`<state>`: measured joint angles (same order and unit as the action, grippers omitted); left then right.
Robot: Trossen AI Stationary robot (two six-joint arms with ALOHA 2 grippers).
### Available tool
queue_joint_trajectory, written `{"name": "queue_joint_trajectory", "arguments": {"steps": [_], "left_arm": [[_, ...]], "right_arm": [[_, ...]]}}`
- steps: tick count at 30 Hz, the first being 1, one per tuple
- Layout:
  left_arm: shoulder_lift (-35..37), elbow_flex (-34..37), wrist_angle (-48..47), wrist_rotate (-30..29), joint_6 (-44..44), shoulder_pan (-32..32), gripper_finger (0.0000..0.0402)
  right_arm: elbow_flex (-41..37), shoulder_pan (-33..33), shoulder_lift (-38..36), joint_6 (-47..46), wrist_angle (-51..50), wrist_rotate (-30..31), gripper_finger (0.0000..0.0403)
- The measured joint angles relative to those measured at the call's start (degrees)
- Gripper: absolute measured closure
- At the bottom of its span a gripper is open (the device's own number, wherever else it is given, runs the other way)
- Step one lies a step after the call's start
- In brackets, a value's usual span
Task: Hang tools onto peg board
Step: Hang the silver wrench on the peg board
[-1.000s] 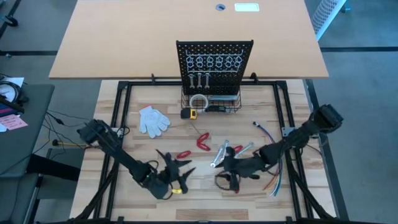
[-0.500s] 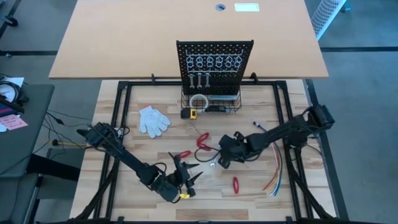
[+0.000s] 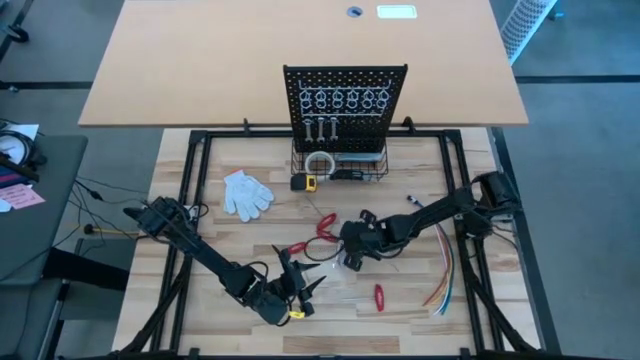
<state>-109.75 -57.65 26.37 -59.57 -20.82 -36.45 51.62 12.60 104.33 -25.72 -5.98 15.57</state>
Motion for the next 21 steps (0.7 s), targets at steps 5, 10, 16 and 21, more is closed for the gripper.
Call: {"name": "queue_joint_trajectory", "arguments": {"steps": [5,10,16,21], "left_arm": [[0.00,0.00,0.01,0.83,0.01,0.00,0.0238],[0.00,0.00,-0.09,0.84,0.02,0.00,0.0238],[0.00,0.00,-0.11,0.91,0.02,0.02,0.0238],[0.00,0.02,-0.05,0.92,0.01,0.02,0.0238]], "right_arm": [[0.01,1.02,-0.11,15.32,2.34,-12.55,0.0234],[-0.14,3.87,-3.59,14.73,3.67,-14.58,0.0239],[0.06,7.76,-1.75,5.63,14.86,-7.78,0.0256],[0.00,9.02,3.13,1.79,16.81,-0.84,0.0289]]}}
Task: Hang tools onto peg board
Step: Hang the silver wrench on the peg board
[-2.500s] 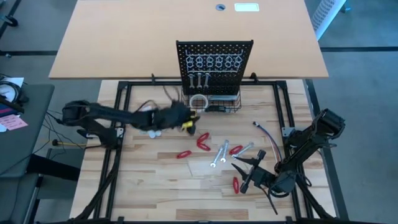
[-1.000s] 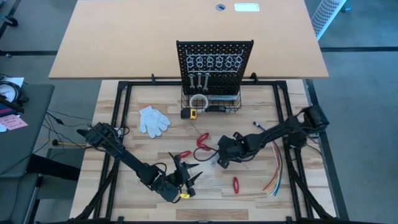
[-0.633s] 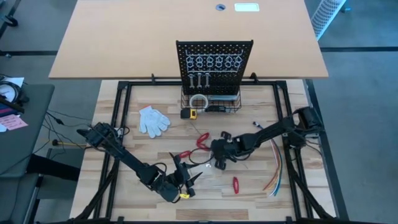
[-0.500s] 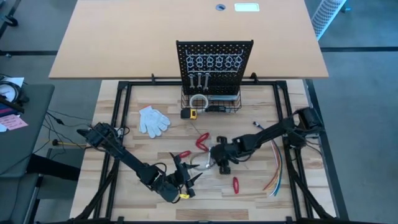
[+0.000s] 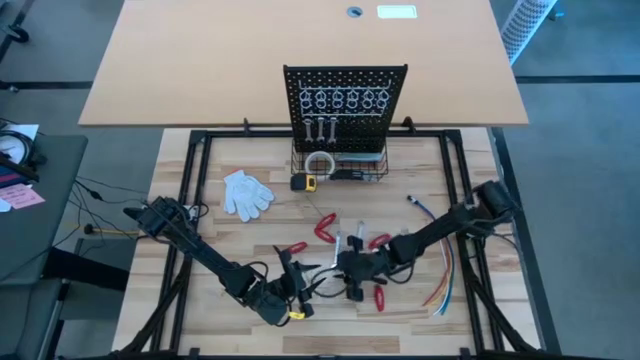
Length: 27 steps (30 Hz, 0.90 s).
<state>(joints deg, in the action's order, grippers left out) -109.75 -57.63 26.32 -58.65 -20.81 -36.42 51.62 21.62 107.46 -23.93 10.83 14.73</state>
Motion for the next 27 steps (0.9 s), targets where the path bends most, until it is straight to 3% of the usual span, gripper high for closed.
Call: {"name": "queue_joint_trajectory", "arguments": {"steps": [4,10,12,19,27], "left_arm": [[0.00,0.00,-0.12,0.01,-0.24,0.00,0.0238],[0.00,0.00,-0.26,0.00,-0.29,0.00,0.0238],[0.00,0.00,-0.32,0.01,-0.31,0.00,0.0238],[0.00,0.00,-0.32,0.01,-0.34,0.00,0.0238],[0.00,0.00,-0.39,0.01,-0.35,0.00,0.0238]], "right_arm": [[0.20,-0.83,1.94,-1.76,0.16,-1.37,0.0318],[0.28,-0.66,-0.17,-2.61,-6.58,-18.07,0.0339],[0.14,0.08,-2.11,-2.64,-9.68,-19.03,0.0339],[0.00,4.52,-8.51,-1.40,-9.29,-8.05,0.0340],[0.02,7.79,-6.25,-9.71,-9.59,5.74,0.0309]]}}
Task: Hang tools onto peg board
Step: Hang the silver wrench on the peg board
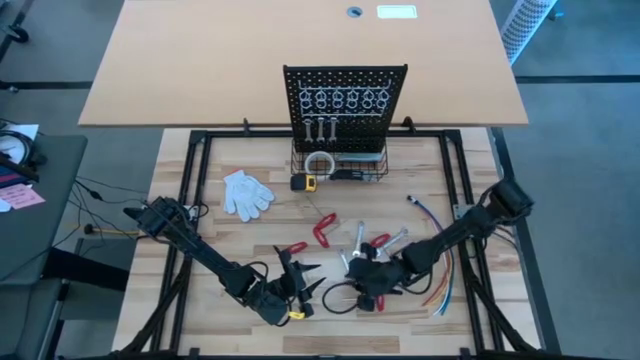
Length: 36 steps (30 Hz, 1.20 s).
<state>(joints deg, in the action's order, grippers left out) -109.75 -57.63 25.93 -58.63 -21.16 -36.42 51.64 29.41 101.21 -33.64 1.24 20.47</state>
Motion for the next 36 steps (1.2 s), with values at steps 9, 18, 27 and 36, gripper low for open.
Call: {"name": "queue_joint_trajectory", "arguments": {"steps": [9,18,27,36], "left_arm": [[0.00,0.01,-0.15,0.00,-0.07,0.00,0.0238],[0.00,0.02,-1.79,0.00,-1.38,0.00,0.0238],[0.00,0.02,-2.23,0.01,-2.21,0.00,0.0238],[0.00,0.02,-2.19,0.00,-2.21,-0.02,0.0238]], "right_arm": [[0.00,0.45,7.20,-4.12,3.73,19.76,0.0215],[0.12,-0.78,13.99,-11.66,5.26,26.58,0.0185],[0.35,-2.94,20.00,-1.01,18.25,17.22,0.0292],[0.02,-2.77,19.82,7.45,23.96,16.12,0.0368]]}}
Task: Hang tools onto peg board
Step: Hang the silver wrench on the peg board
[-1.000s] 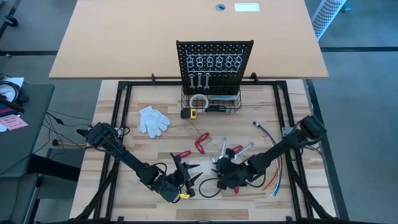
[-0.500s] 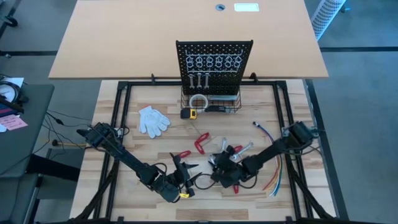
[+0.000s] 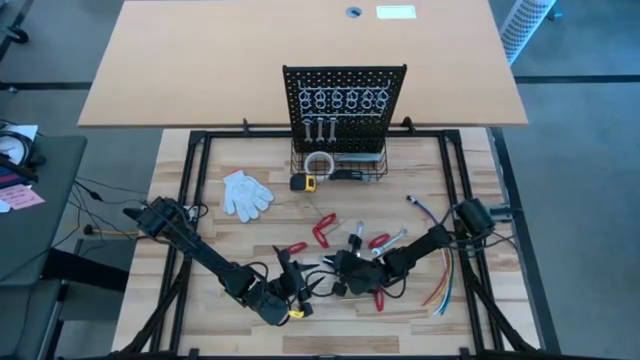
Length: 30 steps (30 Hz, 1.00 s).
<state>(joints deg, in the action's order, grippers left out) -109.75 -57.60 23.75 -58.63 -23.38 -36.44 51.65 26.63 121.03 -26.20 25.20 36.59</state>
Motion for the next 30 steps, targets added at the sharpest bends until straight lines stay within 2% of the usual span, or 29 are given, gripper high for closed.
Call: {"name": "queue_joint_trajectory", "arguments": {"steps": [6,9,16,21,25,27,30], "left_arm": [[0.00,0.00,-0.07,0.00,0.00,-0.01,0.0238],[0.00,0.00,-0.09,0.00,0.00,-0.01,0.0238],[0.00,0.00,-0.42,0.00,0.02,-0.04,0.0238],[0.00,0.00,-0.42,-0.78,0.58,-0.83,0.0238],[0.00,0.00,-0.50,-1.92,1.29,-1.19,0.0238],[0.00,0.00,-0.43,-1.92,1.30,-1.16,0.0238],[0.00,0.00,-0.37,-1.84,3.06,-1.00,0.0238]], "right_arm": [[-0.32,0.31,-5.51,6.48,-1.02,-3.94,0.0369],[-0.27,0.70,-8.13,8.29,-1.41,-3.84,0.0369],[-0.19,1.86,-10.28,9.81,-1.99,-1.31,0.0369],[-4.93,3.09,-10.33,8.14,0.99,5.70,0.0369],[-12.46,4.89,-11.08,6.33,13.09,10.04,0.0369],[-16.18,5.65,-11.46,8.32,23.62,10.74,0.0369],[-20.42,6.29,-12.27,16.06,44.23,10.37,0.0369]]}}
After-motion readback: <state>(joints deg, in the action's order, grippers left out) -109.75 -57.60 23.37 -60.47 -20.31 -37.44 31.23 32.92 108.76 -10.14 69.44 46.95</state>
